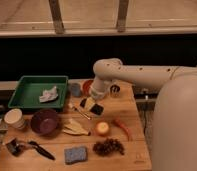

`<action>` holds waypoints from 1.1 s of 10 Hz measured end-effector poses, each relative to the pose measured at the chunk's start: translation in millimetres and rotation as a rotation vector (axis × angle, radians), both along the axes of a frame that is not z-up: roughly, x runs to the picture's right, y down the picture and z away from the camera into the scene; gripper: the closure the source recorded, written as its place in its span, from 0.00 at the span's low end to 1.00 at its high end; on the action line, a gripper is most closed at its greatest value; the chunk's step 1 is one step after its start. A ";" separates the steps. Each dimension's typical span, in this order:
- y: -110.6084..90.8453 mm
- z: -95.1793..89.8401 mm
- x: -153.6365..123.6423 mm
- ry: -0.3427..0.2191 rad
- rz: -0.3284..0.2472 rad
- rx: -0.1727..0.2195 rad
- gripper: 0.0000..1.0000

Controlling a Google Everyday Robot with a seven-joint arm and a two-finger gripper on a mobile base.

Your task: Wipe purple bowl with eraser

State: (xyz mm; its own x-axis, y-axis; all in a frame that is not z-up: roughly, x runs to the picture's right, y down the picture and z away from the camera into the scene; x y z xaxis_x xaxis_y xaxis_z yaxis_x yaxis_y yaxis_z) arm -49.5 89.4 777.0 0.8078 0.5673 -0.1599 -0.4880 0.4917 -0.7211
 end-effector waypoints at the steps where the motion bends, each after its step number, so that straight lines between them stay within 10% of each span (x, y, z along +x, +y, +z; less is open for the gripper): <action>1: 1.7 2.2 -12.1 -0.016 -0.001 -0.007 1.00; 7: 5.1 3.2 -10.2 -0.025 0.002 -0.024 1.00; 11: 41.1 -21.2 -62.5 -0.131 -0.051 -0.033 1.00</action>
